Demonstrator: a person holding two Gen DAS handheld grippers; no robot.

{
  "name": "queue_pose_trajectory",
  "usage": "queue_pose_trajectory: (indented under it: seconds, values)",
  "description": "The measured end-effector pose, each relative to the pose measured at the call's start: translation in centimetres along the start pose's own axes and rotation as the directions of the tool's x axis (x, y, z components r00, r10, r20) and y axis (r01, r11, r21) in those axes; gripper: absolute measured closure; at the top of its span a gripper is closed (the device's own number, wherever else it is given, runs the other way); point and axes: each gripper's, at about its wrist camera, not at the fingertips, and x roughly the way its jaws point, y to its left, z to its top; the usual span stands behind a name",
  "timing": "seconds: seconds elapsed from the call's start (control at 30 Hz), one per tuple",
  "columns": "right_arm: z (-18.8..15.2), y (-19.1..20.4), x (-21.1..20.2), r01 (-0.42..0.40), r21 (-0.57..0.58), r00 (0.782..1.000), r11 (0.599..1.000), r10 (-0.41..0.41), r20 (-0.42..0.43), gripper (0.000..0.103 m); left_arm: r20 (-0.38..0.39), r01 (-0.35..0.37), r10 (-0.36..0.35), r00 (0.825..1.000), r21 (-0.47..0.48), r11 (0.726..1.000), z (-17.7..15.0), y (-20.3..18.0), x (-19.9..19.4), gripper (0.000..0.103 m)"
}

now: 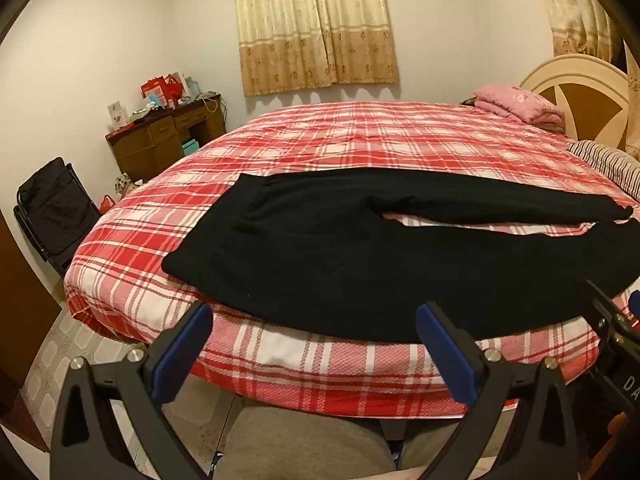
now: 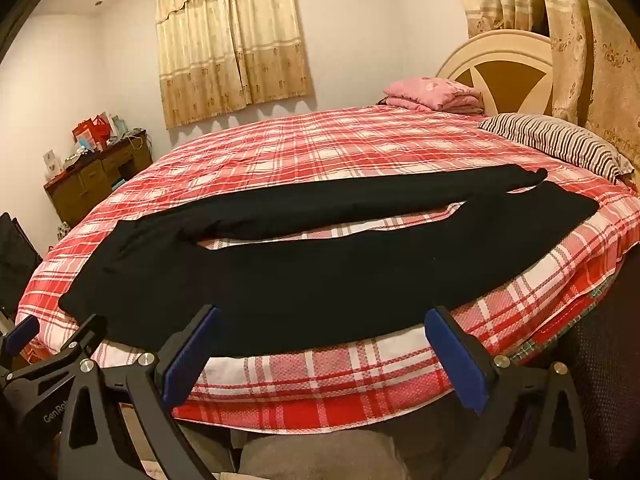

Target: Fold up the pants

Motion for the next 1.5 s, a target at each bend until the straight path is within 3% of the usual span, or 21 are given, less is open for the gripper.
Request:
queue_pose_trajectory:
  seconds: [1.5]
  values:
    - [-0.50,-0.06,0.67,-0.004,0.021,0.999,1.000,0.005,-0.040,0.001,-0.030,-0.002,0.002,1.000,-0.014,1.000,-0.14,0.34,0.59,0.000]
